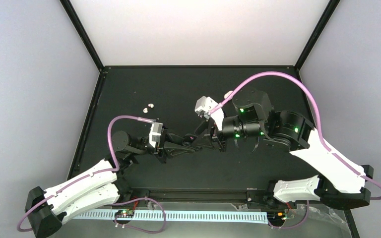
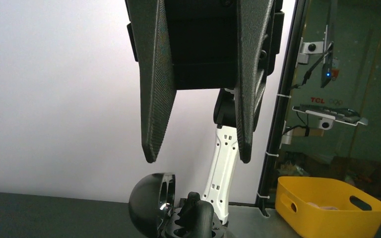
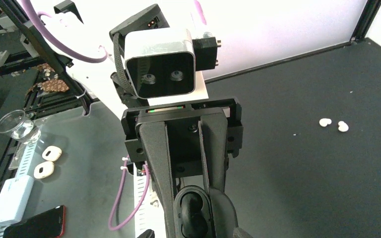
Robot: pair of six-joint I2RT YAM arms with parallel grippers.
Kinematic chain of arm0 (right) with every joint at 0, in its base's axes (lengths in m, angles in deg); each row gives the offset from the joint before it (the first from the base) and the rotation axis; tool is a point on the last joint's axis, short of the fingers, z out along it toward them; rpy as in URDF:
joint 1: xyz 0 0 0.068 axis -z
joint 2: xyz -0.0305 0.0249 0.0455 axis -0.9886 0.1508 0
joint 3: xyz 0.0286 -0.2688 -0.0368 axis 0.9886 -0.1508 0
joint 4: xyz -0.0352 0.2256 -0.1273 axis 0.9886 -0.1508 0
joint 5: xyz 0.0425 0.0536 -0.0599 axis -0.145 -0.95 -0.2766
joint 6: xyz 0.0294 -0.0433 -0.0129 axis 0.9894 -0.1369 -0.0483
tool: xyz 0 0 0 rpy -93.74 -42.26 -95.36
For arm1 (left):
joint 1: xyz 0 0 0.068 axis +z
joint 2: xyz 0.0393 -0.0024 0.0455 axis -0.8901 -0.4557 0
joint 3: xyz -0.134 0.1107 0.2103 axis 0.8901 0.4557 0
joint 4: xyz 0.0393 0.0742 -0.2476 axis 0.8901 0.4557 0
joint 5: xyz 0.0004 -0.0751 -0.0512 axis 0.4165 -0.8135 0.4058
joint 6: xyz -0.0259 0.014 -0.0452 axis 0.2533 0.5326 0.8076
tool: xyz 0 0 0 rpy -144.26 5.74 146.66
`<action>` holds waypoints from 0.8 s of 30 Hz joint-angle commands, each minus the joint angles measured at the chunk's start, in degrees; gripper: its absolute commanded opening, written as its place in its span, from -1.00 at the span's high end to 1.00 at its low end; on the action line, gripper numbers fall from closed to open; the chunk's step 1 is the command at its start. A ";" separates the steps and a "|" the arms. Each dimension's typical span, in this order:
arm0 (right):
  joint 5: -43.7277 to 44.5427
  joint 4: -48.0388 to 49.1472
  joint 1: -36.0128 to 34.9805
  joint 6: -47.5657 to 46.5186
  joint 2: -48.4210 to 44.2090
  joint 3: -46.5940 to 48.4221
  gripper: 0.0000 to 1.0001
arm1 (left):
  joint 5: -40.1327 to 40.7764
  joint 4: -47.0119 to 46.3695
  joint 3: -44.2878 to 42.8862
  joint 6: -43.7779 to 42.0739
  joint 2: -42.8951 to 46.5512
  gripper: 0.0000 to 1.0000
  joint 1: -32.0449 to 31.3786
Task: Insert the wireless bluetooth earbuds into the charging case
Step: Adjust the earbud with the charging case.
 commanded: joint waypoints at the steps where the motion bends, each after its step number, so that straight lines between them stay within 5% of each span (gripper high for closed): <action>1: 0.11 0.47 -0.39 -0.01 -1.09 1.92 0.19 | 0.37 -0.17 -0.12 -0.99 0.32 0.97 -0.13; 7: -4.53 -0.21 -0.84 -0.01 -0.16 1.21 0.26 | 0.69 -0.06 -0.28 -1.08 0.15 0.97 -0.19; 24: 0.57 1.07 -0.96 1.92 2.09 -0.83 0.51 | 0.55 0.52 -0.39 -1.16 -0.11 0.97 -0.17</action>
